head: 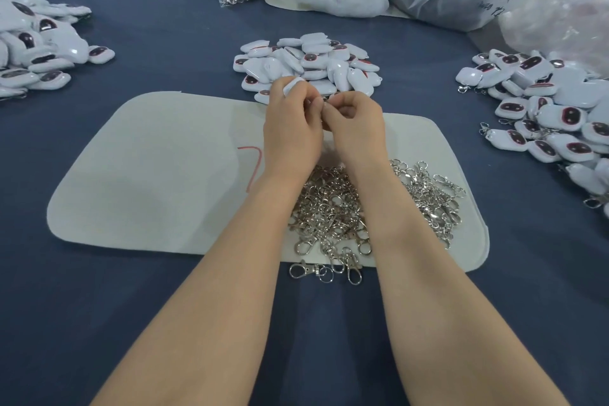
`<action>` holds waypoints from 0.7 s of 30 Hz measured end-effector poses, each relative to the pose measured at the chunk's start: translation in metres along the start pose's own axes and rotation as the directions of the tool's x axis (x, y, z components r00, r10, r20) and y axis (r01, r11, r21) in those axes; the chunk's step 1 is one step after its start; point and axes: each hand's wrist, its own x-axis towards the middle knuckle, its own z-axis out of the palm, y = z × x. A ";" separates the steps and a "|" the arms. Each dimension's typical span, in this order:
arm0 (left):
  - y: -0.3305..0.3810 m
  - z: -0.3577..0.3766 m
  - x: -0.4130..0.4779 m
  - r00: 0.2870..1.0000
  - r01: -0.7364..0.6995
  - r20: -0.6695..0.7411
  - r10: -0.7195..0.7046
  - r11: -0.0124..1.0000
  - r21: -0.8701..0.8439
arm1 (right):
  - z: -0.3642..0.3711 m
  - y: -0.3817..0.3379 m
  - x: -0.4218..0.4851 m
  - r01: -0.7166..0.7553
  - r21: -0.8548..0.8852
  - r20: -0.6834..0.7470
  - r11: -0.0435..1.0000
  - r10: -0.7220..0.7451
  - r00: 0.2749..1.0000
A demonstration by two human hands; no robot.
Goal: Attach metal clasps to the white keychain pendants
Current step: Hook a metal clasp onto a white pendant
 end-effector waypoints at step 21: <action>0.002 -0.006 0.006 0.971 0.215 0.161 -0.178 0.942 -0.258 | -0.005 0.001 -0.005 0.237 -0.154 -0.017 0.959 -0.243 0.970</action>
